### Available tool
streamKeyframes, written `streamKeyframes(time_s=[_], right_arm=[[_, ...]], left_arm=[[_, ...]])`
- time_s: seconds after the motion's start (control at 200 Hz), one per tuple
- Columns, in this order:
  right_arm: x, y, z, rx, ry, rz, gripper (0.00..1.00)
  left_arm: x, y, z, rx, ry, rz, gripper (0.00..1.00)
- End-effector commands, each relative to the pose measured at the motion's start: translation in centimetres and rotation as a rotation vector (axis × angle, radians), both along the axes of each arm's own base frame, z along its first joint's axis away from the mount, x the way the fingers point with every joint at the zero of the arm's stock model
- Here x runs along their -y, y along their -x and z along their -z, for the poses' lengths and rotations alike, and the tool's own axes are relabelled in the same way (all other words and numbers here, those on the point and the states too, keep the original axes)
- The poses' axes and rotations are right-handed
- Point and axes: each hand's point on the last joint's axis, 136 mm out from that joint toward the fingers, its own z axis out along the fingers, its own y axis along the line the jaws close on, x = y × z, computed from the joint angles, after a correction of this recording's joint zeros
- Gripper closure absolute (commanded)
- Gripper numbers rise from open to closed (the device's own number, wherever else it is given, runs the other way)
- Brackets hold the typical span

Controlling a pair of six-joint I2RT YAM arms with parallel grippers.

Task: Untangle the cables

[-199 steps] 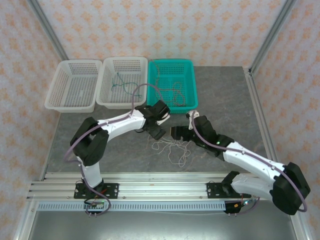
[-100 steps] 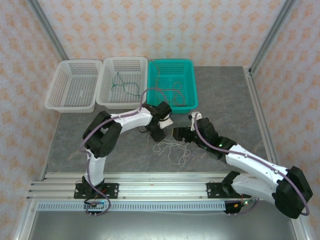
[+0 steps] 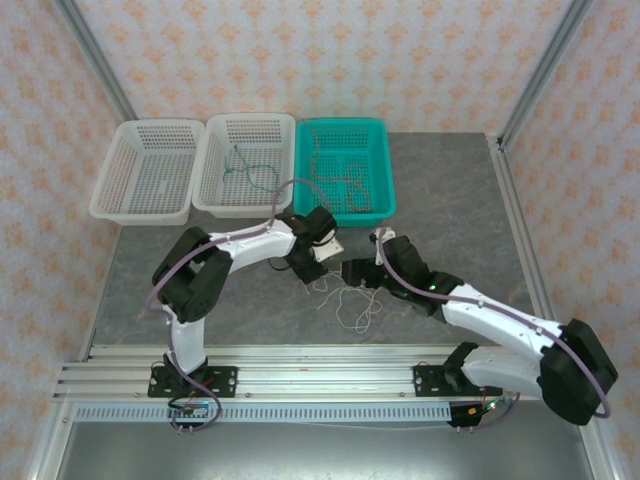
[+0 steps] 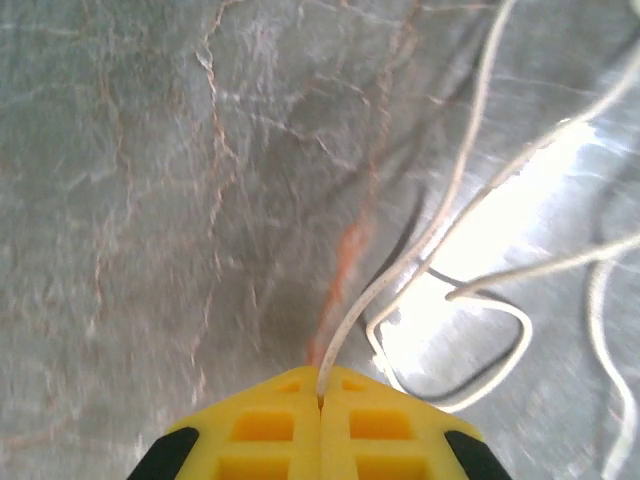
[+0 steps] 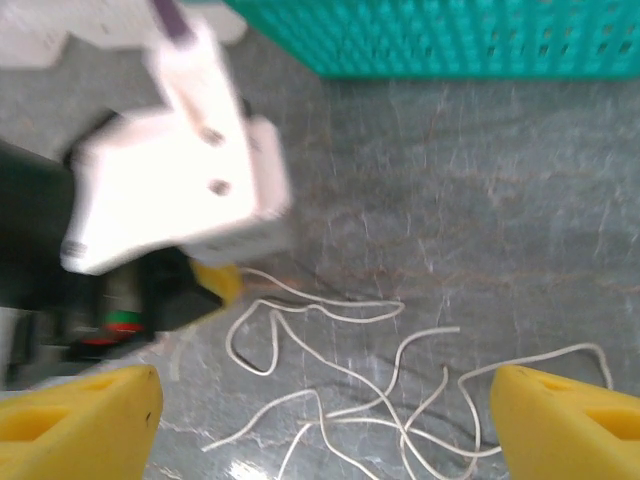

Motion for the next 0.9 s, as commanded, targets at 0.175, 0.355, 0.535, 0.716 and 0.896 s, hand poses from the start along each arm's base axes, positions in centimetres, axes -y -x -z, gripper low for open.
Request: streamKeyframes(time_s=[0.175,0.355,0.535,0.716,0.896], right_arm=[[-5.1,-1.9,1.6,0.013,-0.013,-0.082,0.15],[-3.8,-2.9,5.7,-0.020,0.079,0.009,0.36],[-2.4,-2.1,8.0,-0.054,0.120,0.019,0.60],[-0.6,-1.7,7.8,-0.052,0.113,0.076,0.53],[-0.1,-1.4,8.8,-0.076,0.114,0.065,0.50]], left_arm=[[2.8,3.2,-10.4,0.077,0.326,0.005,1.00],[0.5,3.4,-15.6,0.192,0.343,-0.078,1.00],[-3.9,1.7,-22.6,0.386,0.408,-0.268,1.00],[-11.0,-0.7,-28.8,0.536,0.465,-0.618,1.00],[-14.6,-2.0,-32.3,0.585,0.516,-0.790,1.00]])
